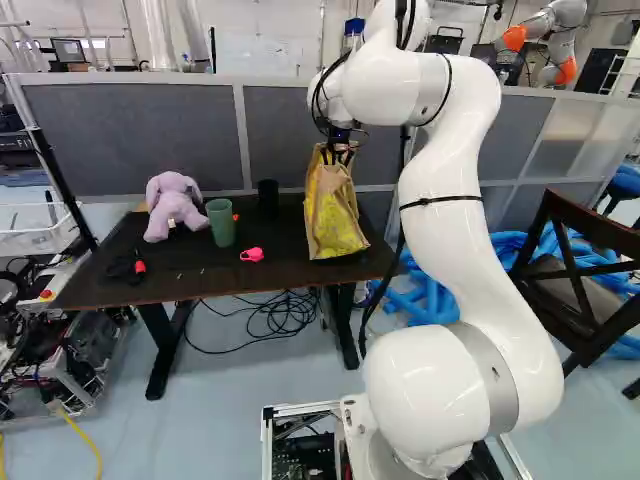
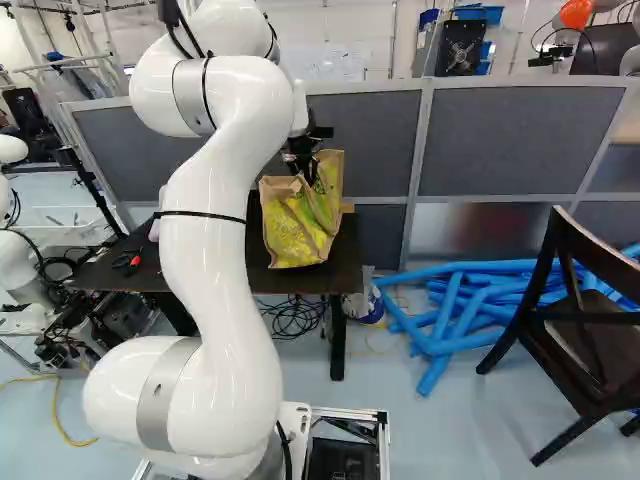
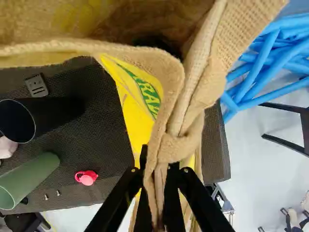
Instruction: Pick up the bag on the ground and place it on the table
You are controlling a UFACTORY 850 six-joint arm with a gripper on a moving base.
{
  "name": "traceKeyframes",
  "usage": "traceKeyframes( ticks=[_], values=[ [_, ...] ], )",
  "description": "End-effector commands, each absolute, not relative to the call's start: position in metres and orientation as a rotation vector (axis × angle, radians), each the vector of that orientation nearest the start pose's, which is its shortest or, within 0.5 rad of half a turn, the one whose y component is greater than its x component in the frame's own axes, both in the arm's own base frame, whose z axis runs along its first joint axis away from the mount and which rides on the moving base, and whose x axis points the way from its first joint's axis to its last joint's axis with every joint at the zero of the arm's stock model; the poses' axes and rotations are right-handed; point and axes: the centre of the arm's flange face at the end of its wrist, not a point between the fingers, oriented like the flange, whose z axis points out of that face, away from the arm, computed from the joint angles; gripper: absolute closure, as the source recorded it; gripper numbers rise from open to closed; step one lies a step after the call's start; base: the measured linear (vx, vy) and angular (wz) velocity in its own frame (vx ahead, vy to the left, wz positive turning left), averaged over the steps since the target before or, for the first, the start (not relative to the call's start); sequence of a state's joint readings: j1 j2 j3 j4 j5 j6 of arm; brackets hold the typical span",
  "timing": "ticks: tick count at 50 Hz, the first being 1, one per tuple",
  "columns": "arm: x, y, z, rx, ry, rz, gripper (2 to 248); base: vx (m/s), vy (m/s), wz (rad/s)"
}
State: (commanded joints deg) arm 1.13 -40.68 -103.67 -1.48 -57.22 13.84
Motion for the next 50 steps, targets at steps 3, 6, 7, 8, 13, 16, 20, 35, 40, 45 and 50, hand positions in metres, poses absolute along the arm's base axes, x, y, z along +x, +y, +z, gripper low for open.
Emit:
traceKeyframes(
  ticks=[3, 6, 7, 8, 13, 16, 20, 35, 40, 45, 50],
  values=[
    [0.711, 0.012, 0.510, -3.129, 0.328, -0.162, 206, 0.000, 0.000, 0.000],
    [0.711, 0.012, 0.510, -3.129, 0.328, -0.162, 206, 0.000, 0.000, 0.000],
    [0.711, 0.012, 0.510, -3.129, 0.328, -0.162, 171, 0.000, 0.000, 0.000],
    [0.711, 0.012, 0.510, -3.129, 0.328, -0.162, 171, 0.000, 0.000, 0.000],
    [0.711, 0.012, 0.510, -3.129, 0.328, -0.162, 137, 0.000, 0.000, 0.000],
    [0.711, 0.012, 0.510, -3.129, 0.328, -0.162, 137, 0.000, 0.000, 0.000],
    [0.711, 0.012, 0.510, -3.129, 0.328, -0.162, 102, 0.000, 0.000, 0.000],
    [0.711, 0.012, 0.510, -3.129, 0.328, -0.162, 4, 0.000, 0.000, 0.000],
    [0.710, 0.012, 0.513, -3.129, 0.328, -0.167, 3, 0.000, 0.000, 0.000],
    [0.708, 0.012, 0.519, -3.127, 0.328, -0.179, 3, 0.000, 0.000, 0.000],
    [0.706, 0.012, 0.526, -3.125, 0.328, -0.193, 3, 0.000, 0.000, 0.000]
  ],
)
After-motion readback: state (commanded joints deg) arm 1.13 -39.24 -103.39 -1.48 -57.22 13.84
